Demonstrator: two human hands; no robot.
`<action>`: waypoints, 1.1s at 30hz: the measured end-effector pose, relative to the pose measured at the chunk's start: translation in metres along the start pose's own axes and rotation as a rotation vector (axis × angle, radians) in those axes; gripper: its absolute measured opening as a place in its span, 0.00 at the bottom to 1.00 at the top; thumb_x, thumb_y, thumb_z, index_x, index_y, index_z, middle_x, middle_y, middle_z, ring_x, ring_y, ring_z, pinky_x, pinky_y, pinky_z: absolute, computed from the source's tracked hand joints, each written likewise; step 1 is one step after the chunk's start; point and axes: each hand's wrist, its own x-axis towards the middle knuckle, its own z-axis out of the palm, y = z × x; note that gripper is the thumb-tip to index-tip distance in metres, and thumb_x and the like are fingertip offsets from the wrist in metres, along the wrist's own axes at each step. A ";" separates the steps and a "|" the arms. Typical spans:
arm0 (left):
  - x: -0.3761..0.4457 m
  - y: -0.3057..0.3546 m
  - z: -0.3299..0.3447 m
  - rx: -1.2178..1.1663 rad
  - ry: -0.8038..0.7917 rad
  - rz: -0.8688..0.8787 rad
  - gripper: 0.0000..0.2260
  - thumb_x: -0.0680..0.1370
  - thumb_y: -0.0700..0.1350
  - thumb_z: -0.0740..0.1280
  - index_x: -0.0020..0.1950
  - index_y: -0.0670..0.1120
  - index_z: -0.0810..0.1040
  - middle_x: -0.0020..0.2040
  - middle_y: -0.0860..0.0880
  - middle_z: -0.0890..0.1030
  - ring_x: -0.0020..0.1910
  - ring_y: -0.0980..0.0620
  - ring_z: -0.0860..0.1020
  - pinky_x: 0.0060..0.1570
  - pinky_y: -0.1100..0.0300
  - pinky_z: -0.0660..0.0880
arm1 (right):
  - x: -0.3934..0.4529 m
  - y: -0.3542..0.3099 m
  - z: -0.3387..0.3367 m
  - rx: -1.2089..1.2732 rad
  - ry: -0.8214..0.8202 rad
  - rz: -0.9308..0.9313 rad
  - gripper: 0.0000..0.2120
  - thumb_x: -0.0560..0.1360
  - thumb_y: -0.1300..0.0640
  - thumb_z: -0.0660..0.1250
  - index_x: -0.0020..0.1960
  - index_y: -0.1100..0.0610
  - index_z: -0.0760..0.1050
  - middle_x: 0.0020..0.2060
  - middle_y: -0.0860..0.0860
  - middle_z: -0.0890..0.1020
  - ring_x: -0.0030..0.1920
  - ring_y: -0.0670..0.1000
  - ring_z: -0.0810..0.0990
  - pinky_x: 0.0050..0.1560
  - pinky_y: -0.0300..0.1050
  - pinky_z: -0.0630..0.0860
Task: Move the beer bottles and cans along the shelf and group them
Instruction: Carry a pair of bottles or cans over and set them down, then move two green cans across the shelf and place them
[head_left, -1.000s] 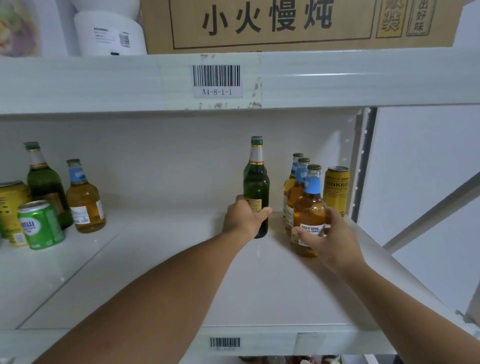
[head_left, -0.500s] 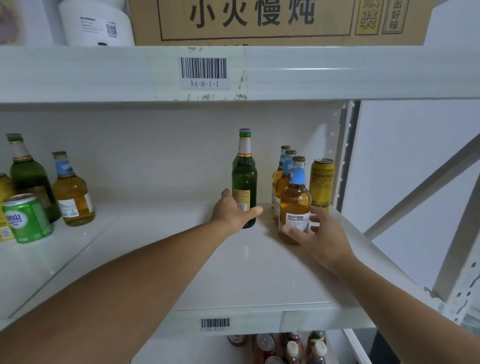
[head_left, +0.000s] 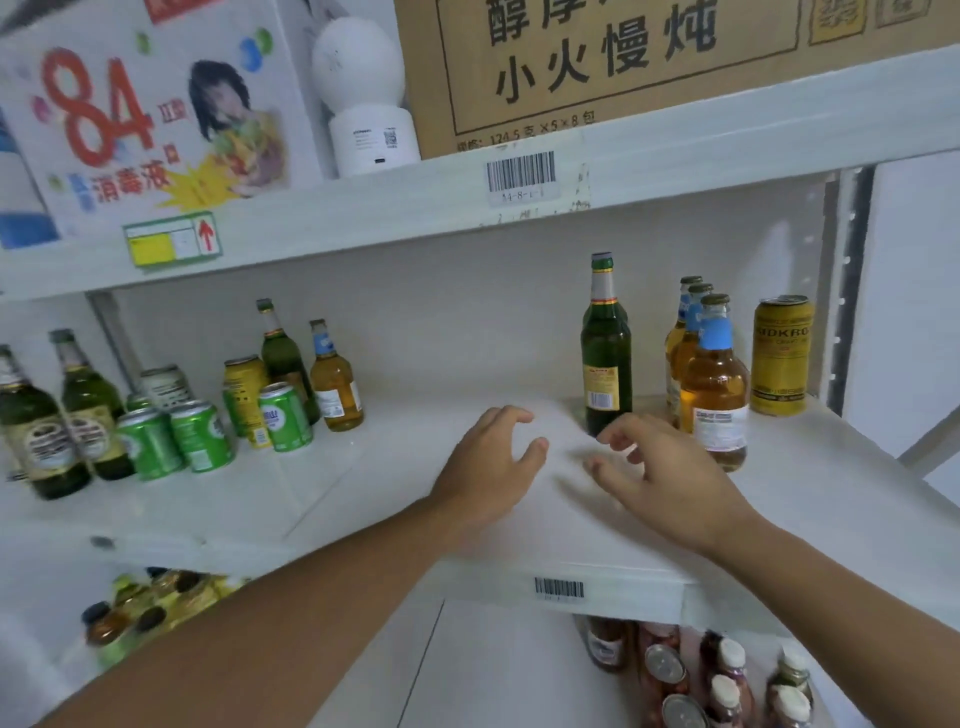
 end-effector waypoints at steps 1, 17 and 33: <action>-0.009 -0.007 -0.010 0.020 0.002 -0.018 0.20 0.86 0.57 0.66 0.76 0.53 0.76 0.75 0.54 0.76 0.71 0.52 0.77 0.71 0.52 0.75 | 0.002 -0.008 0.008 0.016 -0.010 -0.021 0.20 0.81 0.37 0.67 0.68 0.45 0.77 0.60 0.43 0.80 0.56 0.45 0.80 0.54 0.46 0.80; -0.142 -0.186 -0.204 -0.015 0.270 -0.363 0.18 0.85 0.56 0.69 0.74 0.54 0.78 0.71 0.57 0.79 0.70 0.56 0.77 0.71 0.52 0.76 | 0.044 -0.168 0.136 0.242 -0.203 -0.192 0.12 0.80 0.41 0.72 0.61 0.42 0.77 0.55 0.39 0.81 0.51 0.43 0.82 0.51 0.45 0.80; -0.118 -0.367 -0.293 -0.068 0.163 -0.279 0.22 0.85 0.58 0.68 0.77 0.51 0.76 0.73 0.53 0.79 0.72 0.51 0.78 0.73 0.47 0.75 | 0.122 -0.321 0.284 0.089 -0.242 -0.051 0.21 0.78 0.40 0.73 0.68 0.46 0.77 0.58 0.46 0.82 0.52 0.49 0.84 0.58 0.51 0.82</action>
